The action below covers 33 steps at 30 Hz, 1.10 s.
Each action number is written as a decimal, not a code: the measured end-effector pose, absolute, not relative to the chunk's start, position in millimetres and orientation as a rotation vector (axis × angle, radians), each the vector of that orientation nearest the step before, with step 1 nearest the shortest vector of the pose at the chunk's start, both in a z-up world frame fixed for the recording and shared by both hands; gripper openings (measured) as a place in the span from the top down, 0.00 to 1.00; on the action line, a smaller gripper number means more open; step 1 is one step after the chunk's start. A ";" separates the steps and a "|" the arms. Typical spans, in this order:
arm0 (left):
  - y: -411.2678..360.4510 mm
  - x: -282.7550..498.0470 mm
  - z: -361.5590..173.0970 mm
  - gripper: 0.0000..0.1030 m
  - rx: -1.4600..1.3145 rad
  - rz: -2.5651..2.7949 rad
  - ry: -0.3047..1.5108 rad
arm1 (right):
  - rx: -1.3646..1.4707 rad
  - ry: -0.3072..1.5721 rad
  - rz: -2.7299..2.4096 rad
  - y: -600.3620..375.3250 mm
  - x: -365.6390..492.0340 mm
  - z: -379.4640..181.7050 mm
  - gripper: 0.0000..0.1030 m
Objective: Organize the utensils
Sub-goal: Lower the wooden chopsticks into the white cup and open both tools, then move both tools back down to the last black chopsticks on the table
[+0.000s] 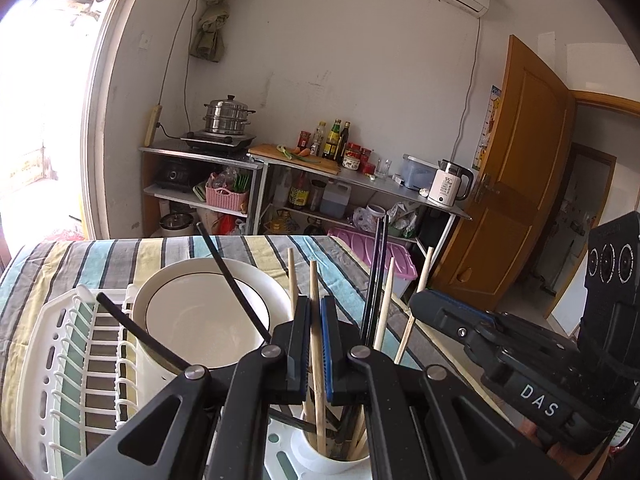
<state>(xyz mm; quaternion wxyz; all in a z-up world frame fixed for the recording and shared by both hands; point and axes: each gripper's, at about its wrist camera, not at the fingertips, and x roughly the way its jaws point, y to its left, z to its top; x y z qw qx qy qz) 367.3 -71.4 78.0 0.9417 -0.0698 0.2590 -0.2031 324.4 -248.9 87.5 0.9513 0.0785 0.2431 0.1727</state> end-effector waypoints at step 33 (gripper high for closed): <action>-26.9 196.8 62.6 0.91 -0.050 -0.274 0.588 | 0.099 0.539 0.306 -259.5 188.7 72.8 0.84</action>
